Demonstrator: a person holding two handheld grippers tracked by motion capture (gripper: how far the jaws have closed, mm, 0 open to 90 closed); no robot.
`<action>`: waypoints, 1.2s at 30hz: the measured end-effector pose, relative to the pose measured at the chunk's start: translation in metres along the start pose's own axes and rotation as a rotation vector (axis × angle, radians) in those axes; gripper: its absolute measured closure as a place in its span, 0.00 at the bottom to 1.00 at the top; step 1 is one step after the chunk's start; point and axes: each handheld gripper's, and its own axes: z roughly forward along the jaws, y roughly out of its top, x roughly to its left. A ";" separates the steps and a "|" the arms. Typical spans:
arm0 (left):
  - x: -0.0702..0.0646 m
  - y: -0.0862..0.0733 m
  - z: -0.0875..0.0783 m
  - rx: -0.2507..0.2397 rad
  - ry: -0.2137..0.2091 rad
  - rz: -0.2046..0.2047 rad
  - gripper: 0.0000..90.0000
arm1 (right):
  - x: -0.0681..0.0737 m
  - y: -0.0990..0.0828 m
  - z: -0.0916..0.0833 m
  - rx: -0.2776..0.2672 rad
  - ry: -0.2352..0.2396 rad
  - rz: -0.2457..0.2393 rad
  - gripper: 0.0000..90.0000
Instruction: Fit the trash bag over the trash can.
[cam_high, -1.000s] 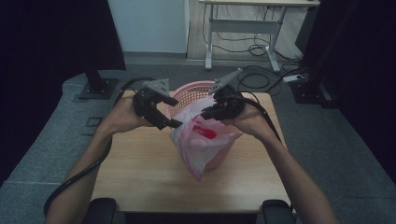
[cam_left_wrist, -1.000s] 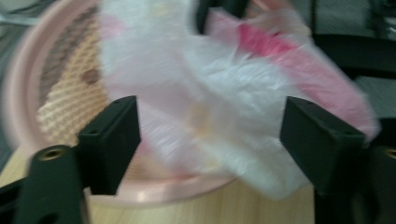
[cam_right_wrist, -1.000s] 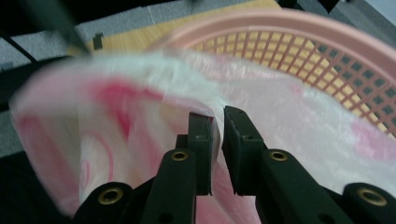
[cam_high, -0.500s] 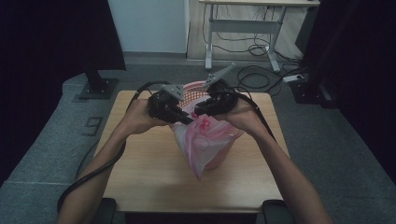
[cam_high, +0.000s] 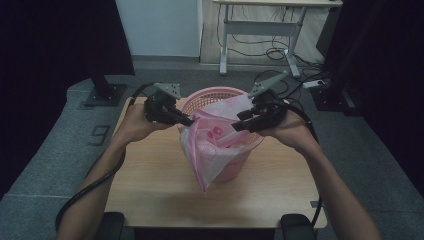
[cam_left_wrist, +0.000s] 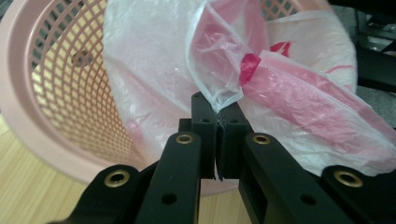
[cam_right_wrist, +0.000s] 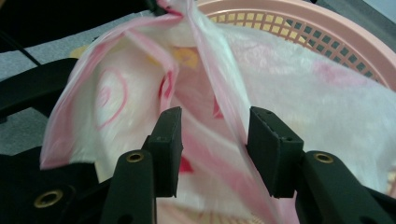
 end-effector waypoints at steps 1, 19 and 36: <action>0.001 0.000 -0.001 0.003 0.002 -0.005 0.97 | 0.001 -0.002 -0.004 -0.004 0.003 -0.002 0.61; 0.001 0.003 -0.002 -0.011 0.006 -0.015 0.95 | 0.024 0.014 0.041 0.025 0.101 -0.072 0.49; 0.020 -0.006 -0.011 -0.066 0.168 -0.095 0.96 | 0.013 0.018 0.055 0.061 -0.024 -0.118 0.97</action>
